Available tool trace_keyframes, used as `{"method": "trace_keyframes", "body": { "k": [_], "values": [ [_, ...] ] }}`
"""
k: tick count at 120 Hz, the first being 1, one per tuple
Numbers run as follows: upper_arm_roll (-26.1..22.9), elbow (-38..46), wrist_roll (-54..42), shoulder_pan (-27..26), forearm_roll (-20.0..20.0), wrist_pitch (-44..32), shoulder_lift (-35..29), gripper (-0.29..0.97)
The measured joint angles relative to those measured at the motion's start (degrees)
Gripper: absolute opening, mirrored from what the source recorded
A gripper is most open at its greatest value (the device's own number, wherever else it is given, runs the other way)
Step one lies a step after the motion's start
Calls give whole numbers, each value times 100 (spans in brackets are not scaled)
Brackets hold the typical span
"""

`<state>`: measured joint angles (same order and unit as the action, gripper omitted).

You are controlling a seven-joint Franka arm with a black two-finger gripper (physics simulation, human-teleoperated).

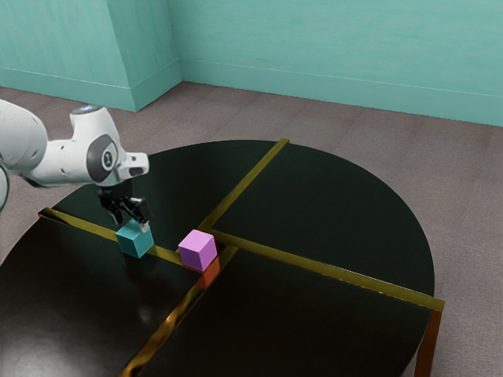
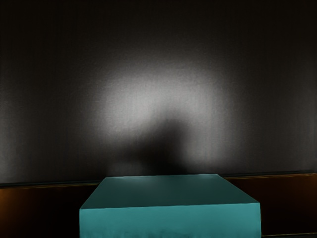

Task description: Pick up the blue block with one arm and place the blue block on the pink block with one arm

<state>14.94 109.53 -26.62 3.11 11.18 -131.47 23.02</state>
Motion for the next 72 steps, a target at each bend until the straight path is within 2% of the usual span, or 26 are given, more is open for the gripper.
{"method": "trace_keyframes", "body": {
  "k": [34,72],
  "values": [
    [0,284,-4,-4,189,-488,-33,66],
    [-7,315,-2,-30,215,-631,4,66]
  ]
}}
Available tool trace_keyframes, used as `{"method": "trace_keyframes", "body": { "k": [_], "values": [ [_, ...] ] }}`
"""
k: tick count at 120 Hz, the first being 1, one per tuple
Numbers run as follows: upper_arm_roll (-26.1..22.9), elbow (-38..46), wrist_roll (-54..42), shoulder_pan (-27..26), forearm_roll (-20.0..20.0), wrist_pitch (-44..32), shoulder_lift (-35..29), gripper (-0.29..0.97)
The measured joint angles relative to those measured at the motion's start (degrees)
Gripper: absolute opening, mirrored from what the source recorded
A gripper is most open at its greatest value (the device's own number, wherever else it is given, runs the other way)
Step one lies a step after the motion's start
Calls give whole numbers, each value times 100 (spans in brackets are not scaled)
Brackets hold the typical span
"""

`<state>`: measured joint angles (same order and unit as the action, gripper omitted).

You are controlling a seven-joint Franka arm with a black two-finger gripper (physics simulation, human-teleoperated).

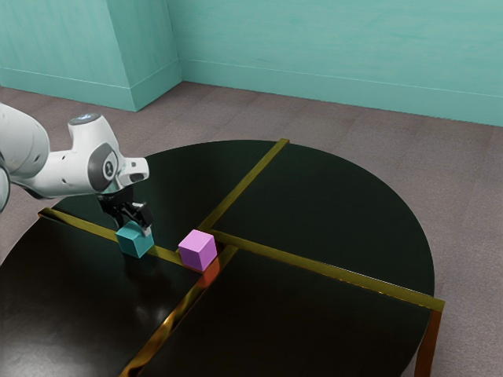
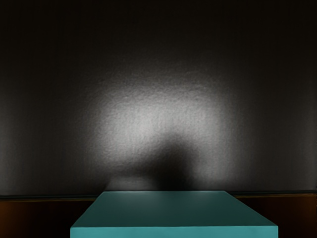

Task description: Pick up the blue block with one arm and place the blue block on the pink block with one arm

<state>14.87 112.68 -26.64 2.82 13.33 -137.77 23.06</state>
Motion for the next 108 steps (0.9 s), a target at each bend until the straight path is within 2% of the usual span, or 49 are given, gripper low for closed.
{"method": "trace_keyframes", "body": {
  "k": [60,108],
  "values": [
    [-38,114,-11,-1,19,35,40,65],
    [-37,116,-86,-1,-79,34,79,45]
  ]
}}
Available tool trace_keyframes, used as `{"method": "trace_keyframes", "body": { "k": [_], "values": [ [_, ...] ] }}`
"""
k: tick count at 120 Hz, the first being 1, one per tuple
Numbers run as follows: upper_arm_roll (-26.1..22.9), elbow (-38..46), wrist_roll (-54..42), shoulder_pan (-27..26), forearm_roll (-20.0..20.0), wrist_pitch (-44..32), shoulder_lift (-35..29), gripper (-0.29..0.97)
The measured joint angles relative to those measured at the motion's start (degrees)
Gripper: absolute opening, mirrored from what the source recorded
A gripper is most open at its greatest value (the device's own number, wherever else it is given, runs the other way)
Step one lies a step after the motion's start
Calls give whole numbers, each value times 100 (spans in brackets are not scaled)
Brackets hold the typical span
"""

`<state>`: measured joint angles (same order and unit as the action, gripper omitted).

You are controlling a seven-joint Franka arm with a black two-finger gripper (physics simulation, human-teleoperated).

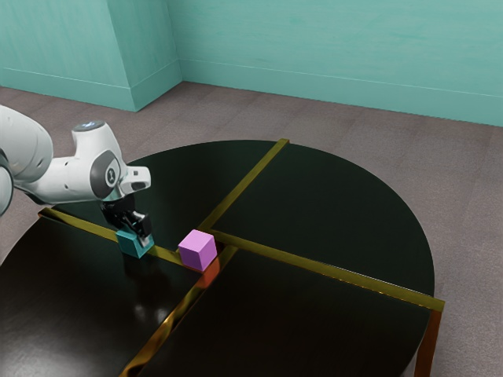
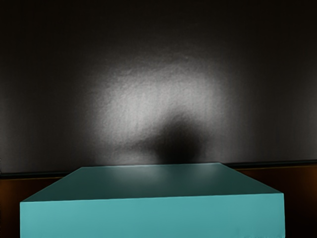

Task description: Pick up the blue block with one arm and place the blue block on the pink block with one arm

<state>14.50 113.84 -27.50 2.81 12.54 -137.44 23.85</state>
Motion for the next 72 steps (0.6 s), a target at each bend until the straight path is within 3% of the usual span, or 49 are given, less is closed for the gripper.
{"method": "trace_keyframes", "body": {
  "k": [33,57,72],
  "values": [
    [0,-7,9,0,-51,-8,-77,38],
    [-109,-52,46,-1,-66,169,-471,36],
    [-563,-332,90,0,-56,335,-522,37]
  ]
}}
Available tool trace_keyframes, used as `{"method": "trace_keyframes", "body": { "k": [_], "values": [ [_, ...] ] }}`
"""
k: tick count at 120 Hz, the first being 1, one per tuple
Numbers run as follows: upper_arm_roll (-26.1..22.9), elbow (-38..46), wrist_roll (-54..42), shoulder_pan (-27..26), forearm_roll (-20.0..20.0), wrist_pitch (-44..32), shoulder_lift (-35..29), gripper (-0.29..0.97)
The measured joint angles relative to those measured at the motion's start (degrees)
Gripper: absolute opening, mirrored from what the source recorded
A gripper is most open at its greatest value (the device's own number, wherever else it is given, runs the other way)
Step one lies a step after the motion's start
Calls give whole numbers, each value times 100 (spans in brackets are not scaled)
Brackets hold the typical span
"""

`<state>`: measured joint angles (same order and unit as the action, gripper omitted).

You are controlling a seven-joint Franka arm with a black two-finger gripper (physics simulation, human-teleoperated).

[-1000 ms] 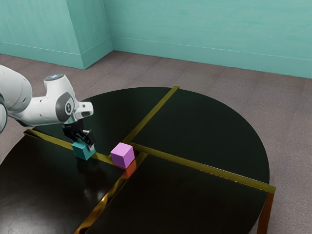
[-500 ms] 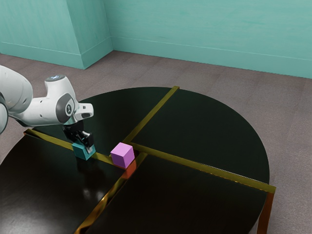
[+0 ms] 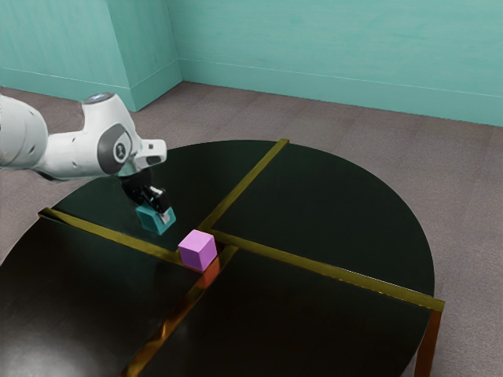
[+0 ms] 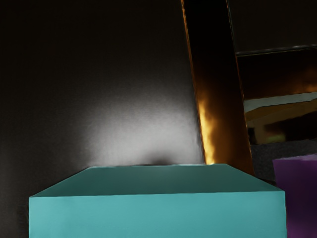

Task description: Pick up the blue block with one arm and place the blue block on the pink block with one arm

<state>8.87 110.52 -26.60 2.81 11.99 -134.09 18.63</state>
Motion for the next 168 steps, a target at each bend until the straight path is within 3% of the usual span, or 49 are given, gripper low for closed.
{"method": "trace_keyframes", "body": {
  "k": [19,45,72,123,168],
  "values": [
    [-476,-365,110,-8,-18,215,85,37],
    [-648,-374,510,-48,-257,570,-45,37],
    [-682,-369,1355,-142,-559,840,-32,38],
    [-702,-54,2738,-271,-685,908,-205,38],
    [-789,30,3037,-290,-954,640,-243,38]
  ]
}}
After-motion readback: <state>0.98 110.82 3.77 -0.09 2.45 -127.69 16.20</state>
